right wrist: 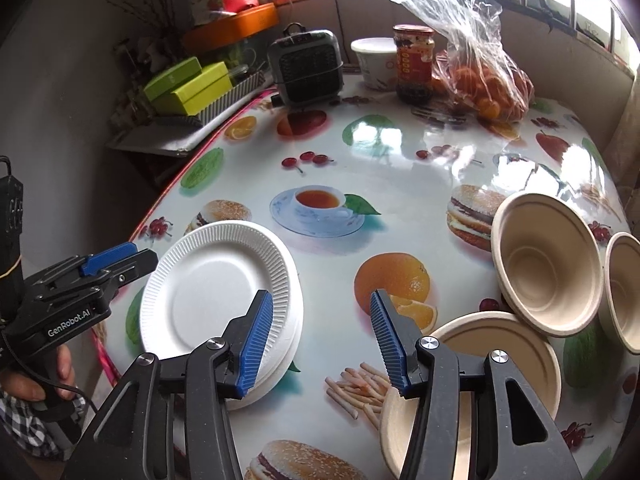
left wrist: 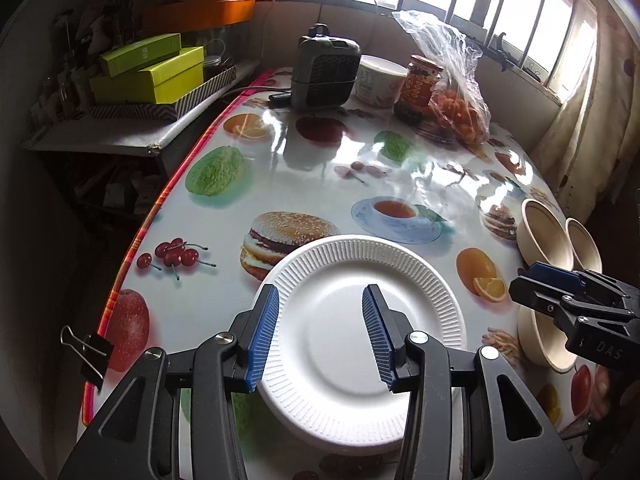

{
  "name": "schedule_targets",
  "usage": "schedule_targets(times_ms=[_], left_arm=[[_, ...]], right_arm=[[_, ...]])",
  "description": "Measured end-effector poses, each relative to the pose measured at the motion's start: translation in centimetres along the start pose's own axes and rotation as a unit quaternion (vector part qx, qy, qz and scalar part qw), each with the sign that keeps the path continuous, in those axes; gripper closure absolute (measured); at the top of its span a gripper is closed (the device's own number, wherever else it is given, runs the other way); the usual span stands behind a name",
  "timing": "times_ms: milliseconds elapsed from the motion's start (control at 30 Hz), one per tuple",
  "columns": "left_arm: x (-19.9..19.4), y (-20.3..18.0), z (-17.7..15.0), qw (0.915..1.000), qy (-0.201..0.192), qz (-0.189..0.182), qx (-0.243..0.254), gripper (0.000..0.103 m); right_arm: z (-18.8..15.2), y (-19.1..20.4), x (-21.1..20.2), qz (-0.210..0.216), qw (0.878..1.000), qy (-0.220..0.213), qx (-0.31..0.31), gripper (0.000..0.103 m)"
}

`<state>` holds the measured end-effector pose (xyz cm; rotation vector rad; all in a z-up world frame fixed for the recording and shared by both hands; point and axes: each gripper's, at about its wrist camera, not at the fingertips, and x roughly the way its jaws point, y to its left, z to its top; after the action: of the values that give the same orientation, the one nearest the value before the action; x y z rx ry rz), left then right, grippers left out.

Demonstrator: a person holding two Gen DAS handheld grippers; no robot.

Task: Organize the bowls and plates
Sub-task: 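Move both tools away from the plates toward the beige bowls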

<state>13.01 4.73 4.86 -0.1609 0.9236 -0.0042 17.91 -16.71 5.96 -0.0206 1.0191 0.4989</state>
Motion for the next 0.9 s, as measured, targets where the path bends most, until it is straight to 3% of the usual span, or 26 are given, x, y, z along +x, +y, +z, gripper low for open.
schedule_targets(times_ms=[600, 900], left_arm=[[0.8, -8.3, 3.2, 0.9967, -0.018, -0.048, 0.063, 0.058], [2.6, -12.3, 4.5, 0.9940, -0.003, -0.073, 0.082, 0.058]], right_arm=[[-0.9, -5.2, -5.0, -0.075, 0.993, -0.074, 0.052, 0.050], [-1.7, -9.3, -6.4, -0.099, 0.987, -0.089, 0.091, 0.050]])
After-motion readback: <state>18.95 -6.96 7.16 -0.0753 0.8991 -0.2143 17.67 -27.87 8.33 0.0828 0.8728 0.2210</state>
